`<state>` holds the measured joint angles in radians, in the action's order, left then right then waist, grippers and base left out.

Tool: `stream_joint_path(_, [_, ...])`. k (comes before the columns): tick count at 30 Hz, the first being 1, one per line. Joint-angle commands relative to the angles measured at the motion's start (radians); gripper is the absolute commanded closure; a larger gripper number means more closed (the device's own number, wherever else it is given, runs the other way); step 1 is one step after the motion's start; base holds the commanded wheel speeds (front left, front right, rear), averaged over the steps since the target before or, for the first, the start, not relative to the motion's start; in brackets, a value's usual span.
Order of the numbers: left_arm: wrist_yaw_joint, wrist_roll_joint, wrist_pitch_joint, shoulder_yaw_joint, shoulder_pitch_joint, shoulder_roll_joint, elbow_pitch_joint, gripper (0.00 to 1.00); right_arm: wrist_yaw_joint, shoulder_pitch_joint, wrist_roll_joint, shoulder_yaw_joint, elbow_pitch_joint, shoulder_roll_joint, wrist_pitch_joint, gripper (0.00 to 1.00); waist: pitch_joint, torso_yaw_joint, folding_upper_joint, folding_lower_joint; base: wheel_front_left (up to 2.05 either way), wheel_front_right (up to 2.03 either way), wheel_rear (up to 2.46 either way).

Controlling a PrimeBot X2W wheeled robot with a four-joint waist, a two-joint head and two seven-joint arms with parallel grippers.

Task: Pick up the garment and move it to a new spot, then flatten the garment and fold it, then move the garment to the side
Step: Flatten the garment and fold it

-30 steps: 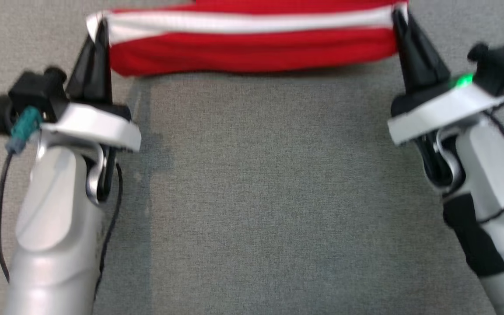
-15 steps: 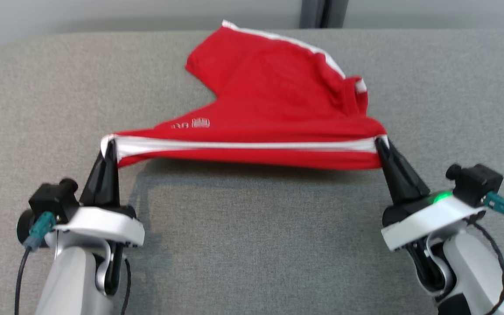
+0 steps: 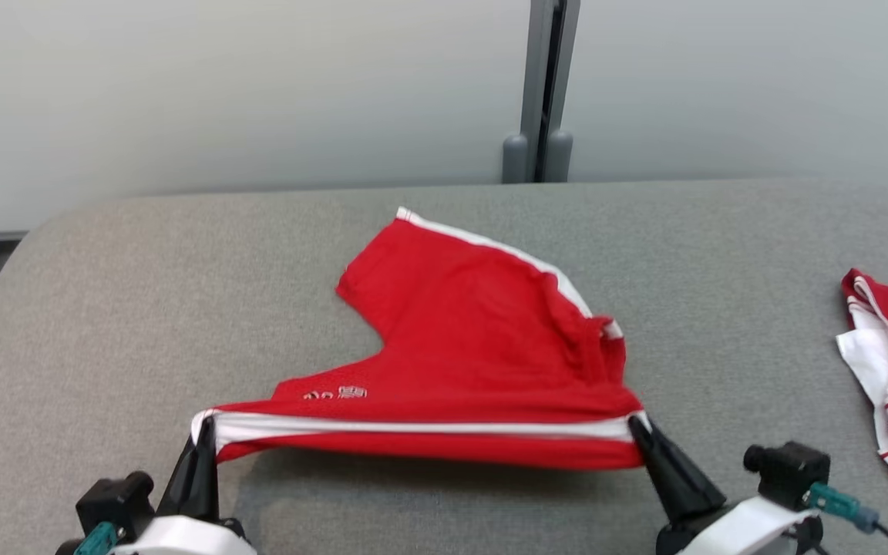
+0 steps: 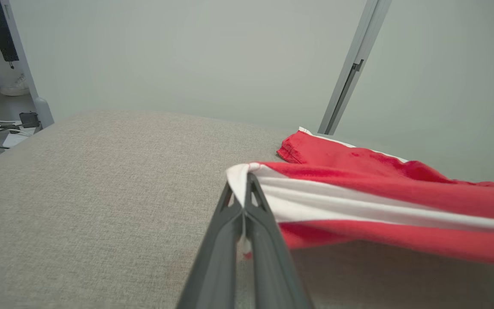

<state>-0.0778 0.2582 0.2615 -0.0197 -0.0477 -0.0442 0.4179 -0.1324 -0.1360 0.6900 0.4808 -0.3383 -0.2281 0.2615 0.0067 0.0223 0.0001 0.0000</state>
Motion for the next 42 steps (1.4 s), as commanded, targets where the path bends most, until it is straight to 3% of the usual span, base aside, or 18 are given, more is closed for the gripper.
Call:
stream_joint_path(1, [0.011,0.009,0.004,-0.015,0.012,-0.013,-0.006,1.00,0.003,0.017,0.008,0.002,0.001,-0.012,0.004,1.00,-0.029,-0.017,-0.0001,0.0000,0.00,0.00,0.00])
stream_joint_path(9, [0.002,-0.010,0.004,-0.010,0.065,-0.012,-0.015,1.00,0.003,0.083,0.035,0.018,0.020,-0.017,0.004,1.00,-0.050,-0.035,-0.0001,0.0000,0.00,0.00,0.00])
stream_joint_path(15, [-0.026,-0.061,0.004,0.010,-0.042,-0.012,0.003,1.00,0.003,0.041,0.034,-0.008,0.018,0.016,0.004,1.00,-0.002,-0.052,-0.0001,0.0000,0.00,0.00,0.00])
stream_joint_path(20, [-0.045,-0.098,0.004,0.048,-0.214,-0.052,0.040,1.00,0.002,-0.037,0.025,-0.049,-0.004,0.073,0.004,1.00,0.107,-0.071,-0.0001,0.0000,0.00,0.00,0.00])
stream_joint_path(29, [-0.053,-0.097,0.004,0.207,-0.543,-0.162,0.155,1.00,0.002,-0.198,-0.038,-0.167,-0.053,0.166,0.004,1.00,0.300,-0.123,-0.0001,0.0000,0.00,0.00,0.00])
stream_joint_path(42, [-0.052,-0.099,0.004,0.318,-0.850,-0.207,0.380,1.00,0.002,-0.293,0.045,-0.178,0.025,0.174,0.004,1.00,0.463,-0.208,-0.0001,0.0000,0.00,0.00,0.00])
